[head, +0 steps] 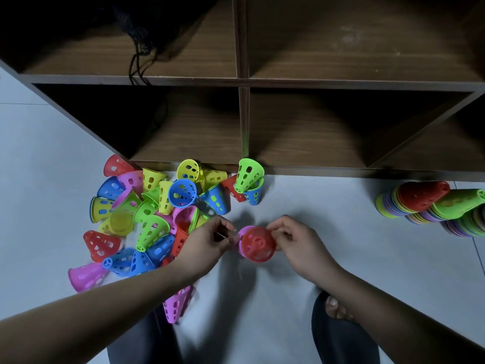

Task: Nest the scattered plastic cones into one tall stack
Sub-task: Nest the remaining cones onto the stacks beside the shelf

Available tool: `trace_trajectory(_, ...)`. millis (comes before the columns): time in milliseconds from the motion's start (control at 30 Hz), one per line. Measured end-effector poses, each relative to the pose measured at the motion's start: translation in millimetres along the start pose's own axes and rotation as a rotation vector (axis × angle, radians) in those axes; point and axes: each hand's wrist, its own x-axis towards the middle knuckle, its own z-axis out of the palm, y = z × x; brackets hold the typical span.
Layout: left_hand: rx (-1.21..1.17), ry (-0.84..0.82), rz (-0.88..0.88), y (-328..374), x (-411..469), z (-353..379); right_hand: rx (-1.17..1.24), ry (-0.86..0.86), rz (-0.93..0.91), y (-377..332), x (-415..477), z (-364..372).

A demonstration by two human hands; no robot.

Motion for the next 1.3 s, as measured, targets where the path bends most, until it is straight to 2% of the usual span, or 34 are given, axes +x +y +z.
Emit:
trace_trajectory(233, 0.072, 0.139, 0.068, 22.0, 23.5, -14.8, -0.306, 0.01, -0.055, 9.2, 22.5, -5.7)
trace_trajectory(400, 0.153, 0.228, 0.13, 47.3, 48.2, -16.9, -0.501, 0.04, -0.287, -7.4, 51.8, -10.0)
trace_trajectory(500, 0.173, 0.253, 0.098, 51.3, 64.6, -14.2, -0.677, 0.051, -0.446, -20.1, 66.9, -6.7)
trace_trajectory(633, 0.18, 0.236, 0.044, 51.9, 80.5, -11.2, -0.825, 0.038, -0.543, -23.7, 79.5, -4.5)
trace_trajectory(733, 0.147, 0.219, -0.008, 48.4, 87.8, -9.1, -0.862, 0.015, -0.552, -17.9, 82.6, -3.6)
trace_trajectory(1033, -0.182, 0.234, -0.141, 41.5, 99.2, -5.2, -0.854, 0.006, -0.585, -0.5, 82.5, -2.2)
trace_trajectory(1167, -0.127, 0.22, -0.106, 44.7, 93.7, -11.4, -0.785, 0.026, -0.577, 5.5, 80.7, -5.3)
trace_trajectory(1300, -0.096, 0.186, -0.009, 45.7, 73.1, -25.9, -0.649, 0.118, -0.54, -0.2, 65.6, -20.3)
